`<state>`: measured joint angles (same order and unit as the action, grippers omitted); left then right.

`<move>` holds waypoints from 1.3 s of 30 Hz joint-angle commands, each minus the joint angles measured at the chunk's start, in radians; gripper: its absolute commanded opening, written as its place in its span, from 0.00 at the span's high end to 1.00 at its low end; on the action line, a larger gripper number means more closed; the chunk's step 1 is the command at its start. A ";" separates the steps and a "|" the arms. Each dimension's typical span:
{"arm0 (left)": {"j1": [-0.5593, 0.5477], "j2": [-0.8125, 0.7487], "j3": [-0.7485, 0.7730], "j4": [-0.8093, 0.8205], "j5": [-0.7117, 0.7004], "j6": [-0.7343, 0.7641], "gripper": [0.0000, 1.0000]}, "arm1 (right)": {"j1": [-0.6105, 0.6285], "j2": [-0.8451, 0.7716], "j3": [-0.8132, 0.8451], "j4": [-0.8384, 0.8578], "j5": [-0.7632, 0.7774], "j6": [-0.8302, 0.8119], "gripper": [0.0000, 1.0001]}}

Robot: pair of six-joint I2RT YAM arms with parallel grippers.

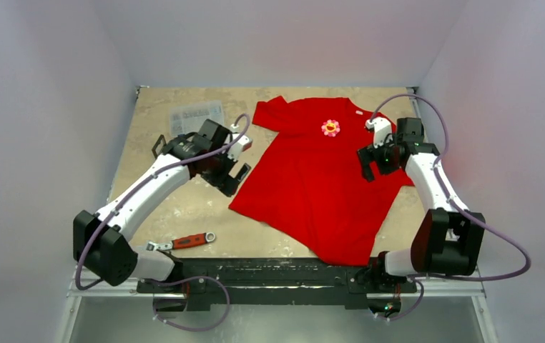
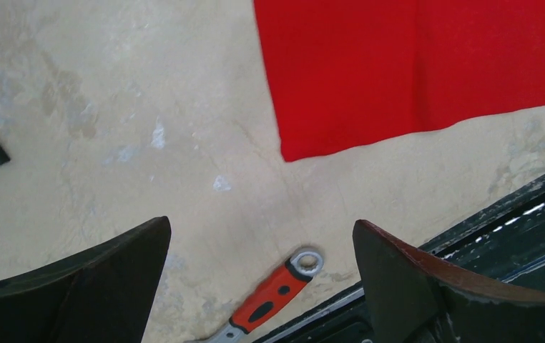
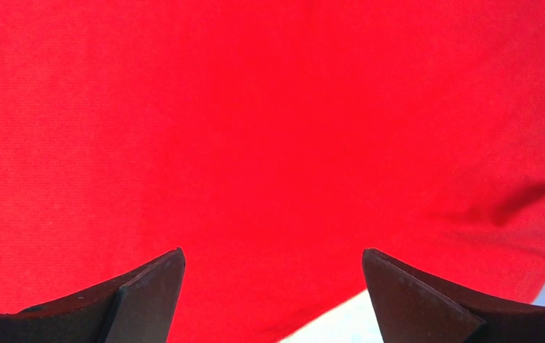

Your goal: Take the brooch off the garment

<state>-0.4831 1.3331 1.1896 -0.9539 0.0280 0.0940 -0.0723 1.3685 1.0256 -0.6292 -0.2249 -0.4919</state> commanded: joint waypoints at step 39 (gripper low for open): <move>-0.643 0.650 0.155 0.062 0.121 0.145 0.81 | -0.321 0.152 0.206 -0.326 -0.115 -0.067 0.01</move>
<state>-1.1843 2.0262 1.4490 -0.7273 0.1448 0.1608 -0.3885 1.5513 1.2270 -0.9516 -0.3069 -0.5316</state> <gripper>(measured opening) 0.225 0.987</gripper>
